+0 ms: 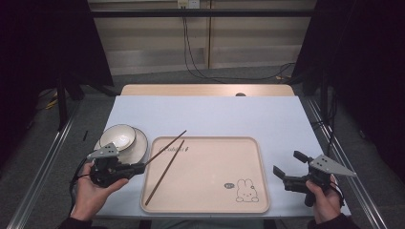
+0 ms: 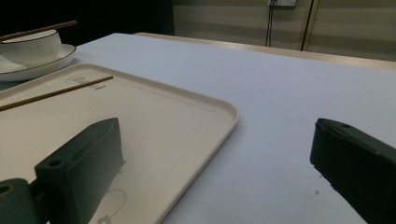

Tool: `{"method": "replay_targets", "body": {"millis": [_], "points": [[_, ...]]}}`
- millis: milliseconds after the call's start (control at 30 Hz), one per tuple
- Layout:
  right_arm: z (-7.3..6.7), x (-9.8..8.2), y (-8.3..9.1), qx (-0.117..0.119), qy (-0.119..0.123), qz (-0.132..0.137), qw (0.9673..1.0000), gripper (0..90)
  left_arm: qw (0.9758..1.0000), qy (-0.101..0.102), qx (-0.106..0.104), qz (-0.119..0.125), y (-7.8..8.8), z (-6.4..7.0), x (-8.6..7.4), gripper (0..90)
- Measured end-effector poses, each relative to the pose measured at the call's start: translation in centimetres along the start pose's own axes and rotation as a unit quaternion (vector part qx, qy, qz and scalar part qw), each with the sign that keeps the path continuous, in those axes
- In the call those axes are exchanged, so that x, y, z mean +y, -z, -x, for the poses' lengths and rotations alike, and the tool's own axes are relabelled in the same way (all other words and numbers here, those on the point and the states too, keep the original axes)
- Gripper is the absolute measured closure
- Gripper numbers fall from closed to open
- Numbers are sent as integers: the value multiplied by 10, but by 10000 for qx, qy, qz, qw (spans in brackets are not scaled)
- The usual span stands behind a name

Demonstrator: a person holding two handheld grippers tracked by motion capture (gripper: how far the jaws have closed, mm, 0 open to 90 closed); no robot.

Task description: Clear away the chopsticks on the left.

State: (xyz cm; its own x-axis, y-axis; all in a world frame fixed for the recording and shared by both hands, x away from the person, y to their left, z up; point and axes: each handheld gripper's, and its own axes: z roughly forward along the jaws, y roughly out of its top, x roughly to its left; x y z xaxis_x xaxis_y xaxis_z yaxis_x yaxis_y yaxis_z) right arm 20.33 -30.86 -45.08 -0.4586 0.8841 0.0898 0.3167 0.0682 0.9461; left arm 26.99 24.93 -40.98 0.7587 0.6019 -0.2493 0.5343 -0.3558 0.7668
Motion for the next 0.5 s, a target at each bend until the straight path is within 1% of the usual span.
{"method": "replay_targets", "body": {"millis": [33, 67, 133, 167, 200, 233, 300, 367, 400, 433, 500], "points": [[0, 0, 0, 1, 1, -1, 10000, 20, 10000, 27, 6, 28, -1, 1, 0, 846], [0, 0, 0, 0, -2, 0, 10000, 20, 9999, 72, -60, 65, -3, 2, 1, 847], [0, 0, 0, 1, -2, 9, 10000, 20, 9999, 108, 2, 62, -7, 6, 1, 846], [0, 0, 0, -1, -5, 5, 10000, 20, 10000, 91, -10, 35, -9, 7, 1, 846], [0, 0, 0, 4, 4, -2, 10000, 20, 9999, 123, -9, 26, -11, 8, 2, 846], [0, 0, 0, -1, 7, 1, 10000, 20, 9998, 182, -30, 52, -13, 9, 2, 846], [0, 0, 0, -4, 13, -3, 10000, 21, 9996, 257, 60, 80, -17, 13, 3, 846], [0, 0, 0, -7, 10, -2, 10000, 21, 9993, 366, 65, 107, -22, 13, 3, 845], [0, 0, 0, -7, 10, -3, 10000, 21, 9990, 417, 123, 93, -23, 14, 3, 844], [0, 0, 0, -6, 13, -4, 10000, 21, 9988, 475, 86, 112, -25, 15, 3, 844], [0, 0, 0, -2, 15, 0, 10000, 21, 9989, 444, 120, 85, -29, 20, 3, 844]]}}
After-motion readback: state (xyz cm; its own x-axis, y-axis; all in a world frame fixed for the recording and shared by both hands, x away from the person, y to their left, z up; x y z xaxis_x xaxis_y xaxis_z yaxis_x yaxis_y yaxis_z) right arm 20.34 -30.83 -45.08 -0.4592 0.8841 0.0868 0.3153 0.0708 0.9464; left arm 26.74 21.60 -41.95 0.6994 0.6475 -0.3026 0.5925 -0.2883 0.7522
